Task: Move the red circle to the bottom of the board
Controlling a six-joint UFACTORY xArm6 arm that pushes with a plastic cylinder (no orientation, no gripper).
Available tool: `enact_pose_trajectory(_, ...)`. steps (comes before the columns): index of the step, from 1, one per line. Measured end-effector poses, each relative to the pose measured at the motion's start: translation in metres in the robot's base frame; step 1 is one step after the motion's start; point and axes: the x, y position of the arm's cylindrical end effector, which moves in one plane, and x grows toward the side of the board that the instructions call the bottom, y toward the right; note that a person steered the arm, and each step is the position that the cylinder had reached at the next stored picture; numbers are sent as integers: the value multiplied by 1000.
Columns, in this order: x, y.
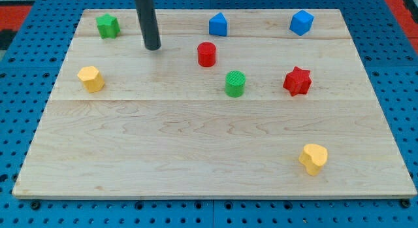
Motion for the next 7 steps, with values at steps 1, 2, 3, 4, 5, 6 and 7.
enact_pose_trajectory(1, 0, 70)
enact_pose_trajectory(2, 3, 129)
enact_pose_trajectory(3, 46, 130)
enact_pose_trajectory(4, 85, 137)
enact_pose_trajectory(5, 107, 97)
enact_pose_trajectory(6, 82, 101)
enact_pose_trajectory(7, 56, 101)
